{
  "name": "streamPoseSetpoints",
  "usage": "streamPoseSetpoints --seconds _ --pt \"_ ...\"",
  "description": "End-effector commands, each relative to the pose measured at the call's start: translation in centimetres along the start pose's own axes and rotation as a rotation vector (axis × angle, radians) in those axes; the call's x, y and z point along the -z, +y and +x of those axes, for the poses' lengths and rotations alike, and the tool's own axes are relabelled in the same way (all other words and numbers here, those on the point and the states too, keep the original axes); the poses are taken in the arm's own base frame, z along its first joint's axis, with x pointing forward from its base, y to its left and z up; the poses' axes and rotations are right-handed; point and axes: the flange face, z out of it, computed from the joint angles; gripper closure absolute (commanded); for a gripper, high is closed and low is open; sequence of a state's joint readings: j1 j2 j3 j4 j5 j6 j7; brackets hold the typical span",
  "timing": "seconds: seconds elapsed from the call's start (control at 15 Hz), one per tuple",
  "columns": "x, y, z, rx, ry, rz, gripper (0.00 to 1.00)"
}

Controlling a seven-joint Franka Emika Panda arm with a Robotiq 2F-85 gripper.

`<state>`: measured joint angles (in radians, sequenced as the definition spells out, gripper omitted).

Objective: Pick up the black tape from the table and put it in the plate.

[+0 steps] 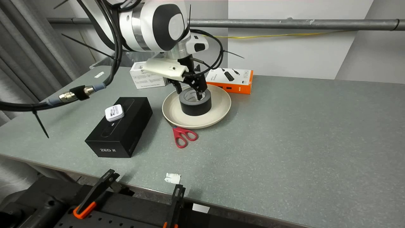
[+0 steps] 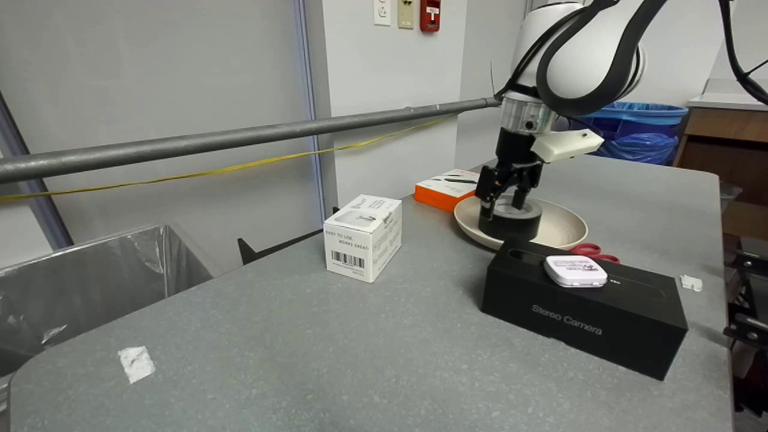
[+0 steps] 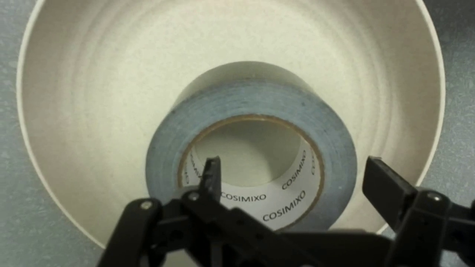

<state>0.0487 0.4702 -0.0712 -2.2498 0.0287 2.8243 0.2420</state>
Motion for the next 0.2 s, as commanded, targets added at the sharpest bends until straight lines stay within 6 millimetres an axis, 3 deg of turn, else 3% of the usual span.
streamPoseSetpoints --seconds 0.0,0.13 --pt "0.03 0.02 0.01 0.000 -0.002 0.000 0.00" --pt "0.02 0.03 -0.02 0.000 -0.002 0.000 0.00"
